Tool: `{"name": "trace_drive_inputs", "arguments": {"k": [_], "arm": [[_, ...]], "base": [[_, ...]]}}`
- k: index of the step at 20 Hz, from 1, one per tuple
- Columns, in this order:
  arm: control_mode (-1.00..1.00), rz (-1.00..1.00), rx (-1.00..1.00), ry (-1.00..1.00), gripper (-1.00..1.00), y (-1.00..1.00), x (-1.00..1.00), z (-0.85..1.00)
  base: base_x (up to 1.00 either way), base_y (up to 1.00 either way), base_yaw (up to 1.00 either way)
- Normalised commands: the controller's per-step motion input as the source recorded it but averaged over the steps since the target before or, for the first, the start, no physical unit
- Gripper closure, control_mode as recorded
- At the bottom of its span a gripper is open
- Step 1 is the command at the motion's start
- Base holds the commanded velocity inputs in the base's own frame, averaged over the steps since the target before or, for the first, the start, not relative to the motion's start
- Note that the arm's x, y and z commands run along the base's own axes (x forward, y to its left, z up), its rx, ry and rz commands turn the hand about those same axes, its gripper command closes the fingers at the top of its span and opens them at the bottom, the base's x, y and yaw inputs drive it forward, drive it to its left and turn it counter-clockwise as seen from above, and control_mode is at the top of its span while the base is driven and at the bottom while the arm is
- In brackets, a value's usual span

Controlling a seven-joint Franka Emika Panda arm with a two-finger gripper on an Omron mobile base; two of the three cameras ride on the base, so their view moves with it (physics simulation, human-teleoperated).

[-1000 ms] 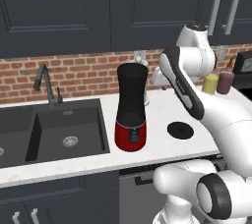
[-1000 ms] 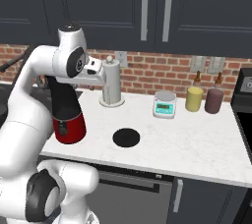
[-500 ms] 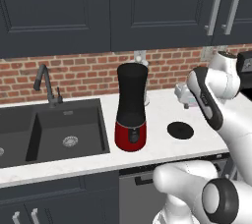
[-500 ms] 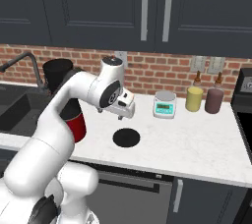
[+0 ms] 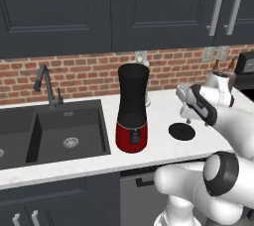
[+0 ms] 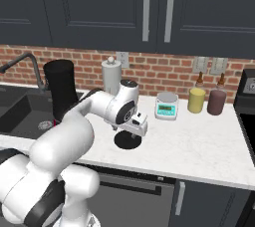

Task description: Close the lid blender by securely placing the lid on top.

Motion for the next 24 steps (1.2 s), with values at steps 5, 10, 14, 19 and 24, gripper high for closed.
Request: {"name": "trace_drive_inputs", "arguments": {"k": [5,10,14,19,24], "arm": [[-1.0,-0.01,0.0,0.0,-1.0,0.09,0.48,-0.4],[-1.0,-0.03,-0.01,0.0,-1.0,0.19,0.31,-0.2],[-1.0,0.0,-0.07,0.0,-1.0,0.0,0.15,-0.56],[-1.0,0.0,-0.07,-0.01,-1.0,0.0,0.08,-0.53],[-1.0,0.0,-0.03,-0.05,-1.0,0.0,0.14,-0.15]], "base": [[0.0,0.0,0.0],[0.0,0.0,0.0],[0.0,0.0,0.0],[0.0,0.0,0.0],[0.0,0.0,0.0]]}}
